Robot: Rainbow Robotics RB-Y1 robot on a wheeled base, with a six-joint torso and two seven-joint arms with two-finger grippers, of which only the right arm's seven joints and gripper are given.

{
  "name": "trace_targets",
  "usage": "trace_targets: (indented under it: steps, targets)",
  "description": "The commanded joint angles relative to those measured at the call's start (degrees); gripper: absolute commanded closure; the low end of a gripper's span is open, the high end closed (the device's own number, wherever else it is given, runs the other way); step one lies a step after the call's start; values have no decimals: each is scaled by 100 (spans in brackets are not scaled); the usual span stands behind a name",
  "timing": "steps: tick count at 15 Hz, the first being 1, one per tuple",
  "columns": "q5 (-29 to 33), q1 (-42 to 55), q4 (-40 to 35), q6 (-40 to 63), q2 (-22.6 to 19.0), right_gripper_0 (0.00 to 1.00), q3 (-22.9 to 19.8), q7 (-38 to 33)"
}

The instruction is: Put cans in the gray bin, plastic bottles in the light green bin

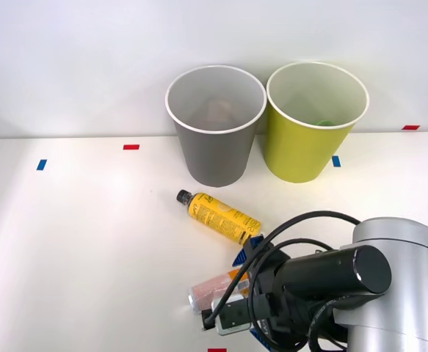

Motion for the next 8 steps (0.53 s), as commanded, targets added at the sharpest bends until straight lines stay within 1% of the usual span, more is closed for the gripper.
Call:
trace_targets:
  steps: [1, 4, 6, 8]
  targets:
    - [-410, -177, 283, 1, 60, 0, 29, -58]
    - [-638, -327, 530, -8, 148, 0, 38, -58]
    - [-665, -344, 609, -8, 201, 0, 91, -58]
    - [-551, -450, 626, -8, 236, 0, 257, -58]
